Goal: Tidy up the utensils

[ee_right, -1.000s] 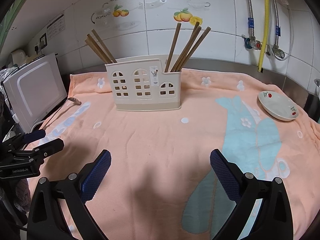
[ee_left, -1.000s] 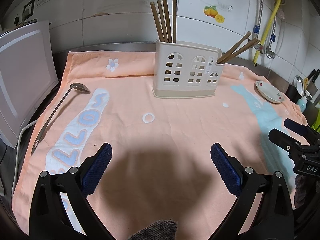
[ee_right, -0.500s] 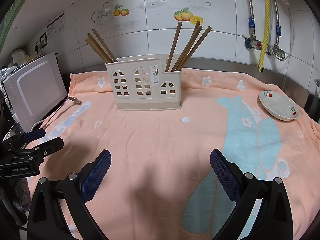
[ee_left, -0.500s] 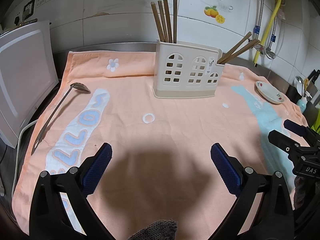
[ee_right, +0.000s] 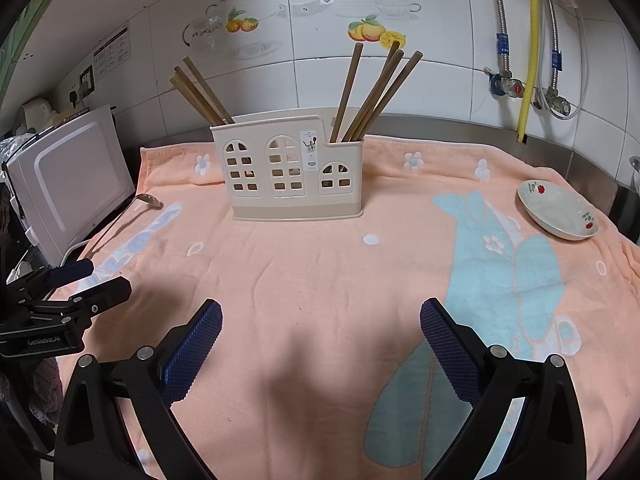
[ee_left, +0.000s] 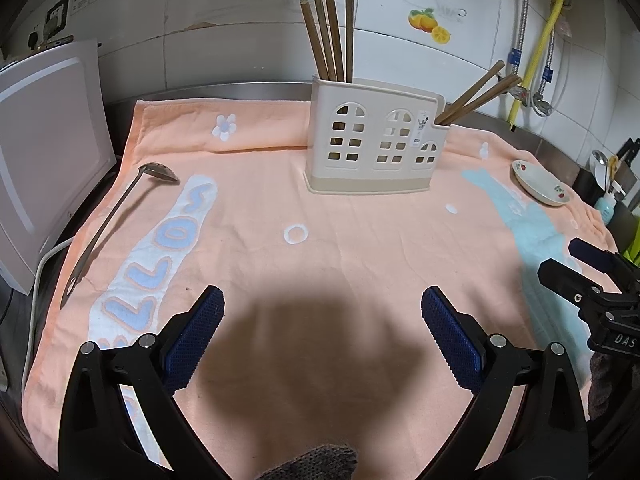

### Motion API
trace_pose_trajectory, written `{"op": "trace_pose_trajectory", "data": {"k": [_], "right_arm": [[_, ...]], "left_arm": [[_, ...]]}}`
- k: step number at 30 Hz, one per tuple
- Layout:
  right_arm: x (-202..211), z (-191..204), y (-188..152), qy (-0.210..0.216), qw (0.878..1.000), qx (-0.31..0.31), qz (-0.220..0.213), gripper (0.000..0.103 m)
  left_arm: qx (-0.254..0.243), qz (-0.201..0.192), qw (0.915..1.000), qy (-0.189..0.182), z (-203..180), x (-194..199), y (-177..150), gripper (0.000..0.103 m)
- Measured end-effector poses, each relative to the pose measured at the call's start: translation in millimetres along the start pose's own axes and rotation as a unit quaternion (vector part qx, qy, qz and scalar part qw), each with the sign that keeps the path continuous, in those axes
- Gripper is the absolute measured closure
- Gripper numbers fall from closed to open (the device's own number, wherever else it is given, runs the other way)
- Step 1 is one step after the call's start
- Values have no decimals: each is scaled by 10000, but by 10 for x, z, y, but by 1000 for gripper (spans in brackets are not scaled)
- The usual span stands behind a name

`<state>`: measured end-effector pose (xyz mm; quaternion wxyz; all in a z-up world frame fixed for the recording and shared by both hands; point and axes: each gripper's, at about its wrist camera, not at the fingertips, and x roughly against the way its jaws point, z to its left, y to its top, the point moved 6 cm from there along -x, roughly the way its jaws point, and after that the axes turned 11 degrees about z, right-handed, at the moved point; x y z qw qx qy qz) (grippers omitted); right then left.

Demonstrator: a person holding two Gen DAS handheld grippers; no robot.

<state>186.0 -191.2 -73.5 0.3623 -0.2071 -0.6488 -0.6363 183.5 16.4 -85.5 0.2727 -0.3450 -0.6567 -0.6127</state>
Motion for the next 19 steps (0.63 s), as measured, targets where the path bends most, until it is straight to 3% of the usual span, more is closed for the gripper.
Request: {"op": "trace_pose_trajectory", "data": {"k": [19], "right_arm": [[-6,-7,-22,3,10000,-26,11,7]], "left_arm": [[44,-55,9999,-71,14,18,-10,5]]}}
